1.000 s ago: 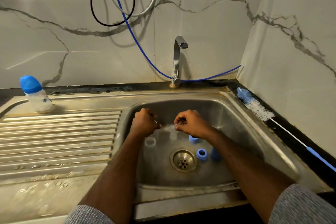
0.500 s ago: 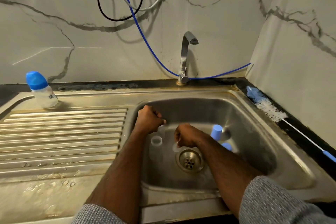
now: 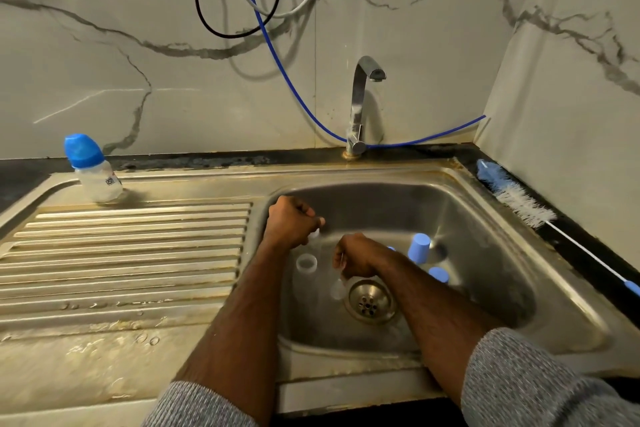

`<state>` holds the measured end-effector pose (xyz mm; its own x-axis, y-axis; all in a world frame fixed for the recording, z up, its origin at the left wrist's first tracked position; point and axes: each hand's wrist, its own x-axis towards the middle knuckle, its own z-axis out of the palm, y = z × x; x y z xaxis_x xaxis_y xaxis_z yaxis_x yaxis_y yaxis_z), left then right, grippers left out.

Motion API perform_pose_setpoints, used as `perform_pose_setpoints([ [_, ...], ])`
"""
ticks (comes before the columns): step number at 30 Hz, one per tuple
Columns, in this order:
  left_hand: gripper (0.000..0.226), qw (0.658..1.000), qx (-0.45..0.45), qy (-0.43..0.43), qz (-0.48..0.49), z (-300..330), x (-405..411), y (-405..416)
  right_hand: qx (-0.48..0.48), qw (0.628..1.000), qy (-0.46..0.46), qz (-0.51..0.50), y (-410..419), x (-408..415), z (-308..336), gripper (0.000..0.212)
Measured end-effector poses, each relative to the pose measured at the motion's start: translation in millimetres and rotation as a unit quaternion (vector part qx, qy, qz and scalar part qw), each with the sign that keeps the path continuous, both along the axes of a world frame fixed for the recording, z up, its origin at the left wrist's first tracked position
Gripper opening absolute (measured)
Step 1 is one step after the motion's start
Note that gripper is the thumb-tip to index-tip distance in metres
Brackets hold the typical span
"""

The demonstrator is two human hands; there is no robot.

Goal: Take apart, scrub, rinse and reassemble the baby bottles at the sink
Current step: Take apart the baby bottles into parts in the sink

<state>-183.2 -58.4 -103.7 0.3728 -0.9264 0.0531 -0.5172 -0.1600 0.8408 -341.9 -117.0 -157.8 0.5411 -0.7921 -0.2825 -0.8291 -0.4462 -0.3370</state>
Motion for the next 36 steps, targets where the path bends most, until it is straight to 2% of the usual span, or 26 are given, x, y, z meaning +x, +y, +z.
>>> perform_pose_setpoints([
  [3, 0.015, 0.999, -0.014, 0.025, 0.019, 5.4, -0.9, 6.7, -0.036, 0.995, -0.089, -0.021, 0.3, -5.1, 13.8, 0.016],
  [7, 0.018, 0.998, -0.041, 0.025, 0.043, 15.8, 10.5, 24.2, -0.097, 0.968, -0.225, -0.050, 8.7, 1.2, 41.4, 0.014],
  [11, 0.016, 0.996, -0.074, -0.007, 0.046, 36.0, 44.1, 45.8, -0.152, 0.940, -0.303, -0.027, 20.8, 24.8, 67.7, 0.008],
  [15, 0.019, 0.993, -0.100, -0.004, 0.058, 60.0, 83.4, 73.6, -0.161, 0.919, -0.359, -0.026, 31.6, 67.4, 89.4, 0.007],
  [20, 0.022, 0.991, -0.091, -0.004, 0.094, 69.7, 156.2, 107.7, -0.166, 0.913, -0.370, 0.034, 51.2, 138.6, 115.6, 0.007],
  [26, 0.018, 0.980, -0.097, 0.020, 0.174, 75.8, 245.4, 138.7, -0.142, 0.926, -0.333, 0.108, 65.4, 223.3, 128.0, 0.009],
  [31, 0.018, 0.973, -0.084, 0.014, 0.213, 77.2, 304.1, 148.4, -0.129, 0.943, -0.260, 0.162, 70.7, 290.6, 146.0, 0.039],
  [36, 0.013, 0.974, -0.079, 0.001, 0.212, 74.0, 333.8, 150.2, -0.159, 0.939, -0.236, 0.193, 71.6, 351.0, 166.7, 0.069],
])
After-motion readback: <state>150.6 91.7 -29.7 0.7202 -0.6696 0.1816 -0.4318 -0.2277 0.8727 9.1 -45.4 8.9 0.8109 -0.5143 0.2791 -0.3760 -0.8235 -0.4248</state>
